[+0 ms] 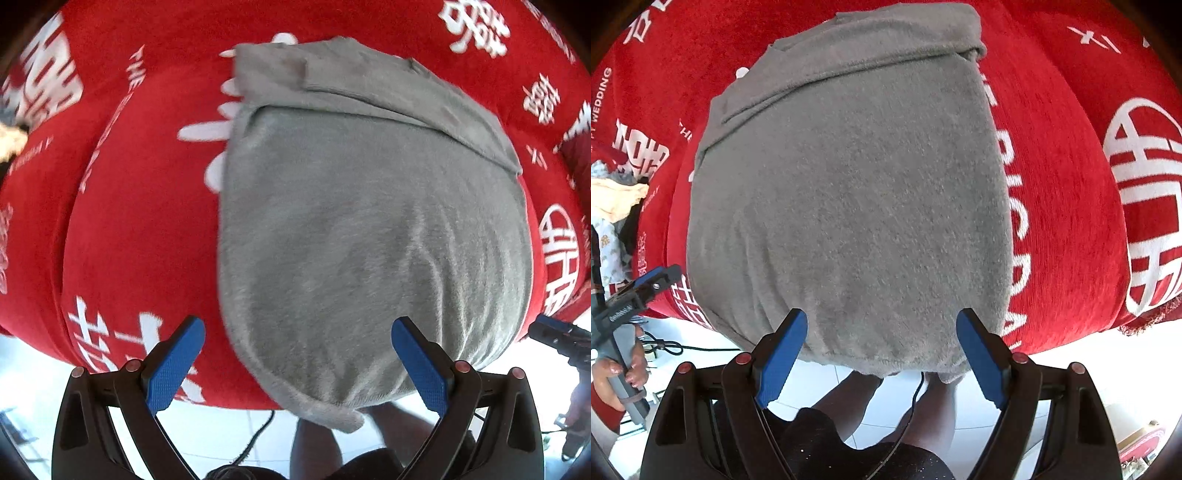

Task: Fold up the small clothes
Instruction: 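Lower both grippers to the sweater hem and close them on it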

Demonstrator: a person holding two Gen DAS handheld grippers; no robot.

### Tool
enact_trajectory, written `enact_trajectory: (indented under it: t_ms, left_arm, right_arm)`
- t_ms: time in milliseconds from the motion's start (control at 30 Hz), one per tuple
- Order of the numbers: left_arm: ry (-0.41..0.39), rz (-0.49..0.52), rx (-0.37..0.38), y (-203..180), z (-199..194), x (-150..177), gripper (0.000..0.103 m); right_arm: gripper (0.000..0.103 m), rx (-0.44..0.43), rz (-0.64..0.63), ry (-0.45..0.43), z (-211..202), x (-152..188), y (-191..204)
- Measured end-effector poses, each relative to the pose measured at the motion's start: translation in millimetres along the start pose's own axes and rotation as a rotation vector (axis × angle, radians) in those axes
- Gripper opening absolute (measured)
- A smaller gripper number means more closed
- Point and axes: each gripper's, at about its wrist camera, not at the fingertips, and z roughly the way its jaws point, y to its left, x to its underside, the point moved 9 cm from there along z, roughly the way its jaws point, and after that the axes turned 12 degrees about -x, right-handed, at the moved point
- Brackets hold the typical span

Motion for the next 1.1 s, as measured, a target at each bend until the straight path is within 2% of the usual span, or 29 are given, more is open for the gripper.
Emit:
enact_trajectory:
  t_ms: [67, 133, 300, 400, 533, 600, 800, 967, 1033, 1100]
  left_arm:
    - [0.025, -0.041, 0.043, 11, 6, 10, 0.102]
    - [0.048, -0.068, 0.055, 17, 12, 20, 0.102]
    - [0.081, -0.116, 0.1, 9, 22, 45, 0.102]
    - [0.083, -0.119, 0.085, -4, 31, 52, 0.102]
    - [0.057, -0.144, 0.029, -7, 40, 60, 0.102]
    - [0.055, -0.153, 0.034, -8, 43, 64, 0.102]
    - [0.078, -0.122, 0.078, -14, 53, 77, 0.102]
    - [0.099, -0.078, 0.149, -29, 55, 85, 0.102]
    - [0.1, -0.06, 0.148, -35, 57, 85, 0.102]
    - [0.105, -0.052, 0.137, -37, 60, 83, 0.102]
  right_arm:
    - [0.085, -0.009, 0.007, 0.013, 1, 5, -7]
    - [0.085, -0.032, 0.013, 0.024, 4, 9, -14]
    - [0.085, -0.068, 0.005, 0.045, 7, 20, -32]
    - [0.085, -0.101, -0.005, 0.069, 12, 33, -40]
    - [0.085, -0.121, -0.013, 0.111, 22, 55, -52]
    - [0.085, -0.131, -0.015, 0.127, 29, 61, -57]
    - [0.085, -0.154, -0.003, 0.193, 58, 79, -81]
    - [0.085, -0.262, -0.035, 0.204, 74, 71, -68]
    - [0.086, -0.314, -0.064, 0.222, 77, 70, -56]
    - [0.086, -0.323, -0.127, 0.237, 80, 73, -48]
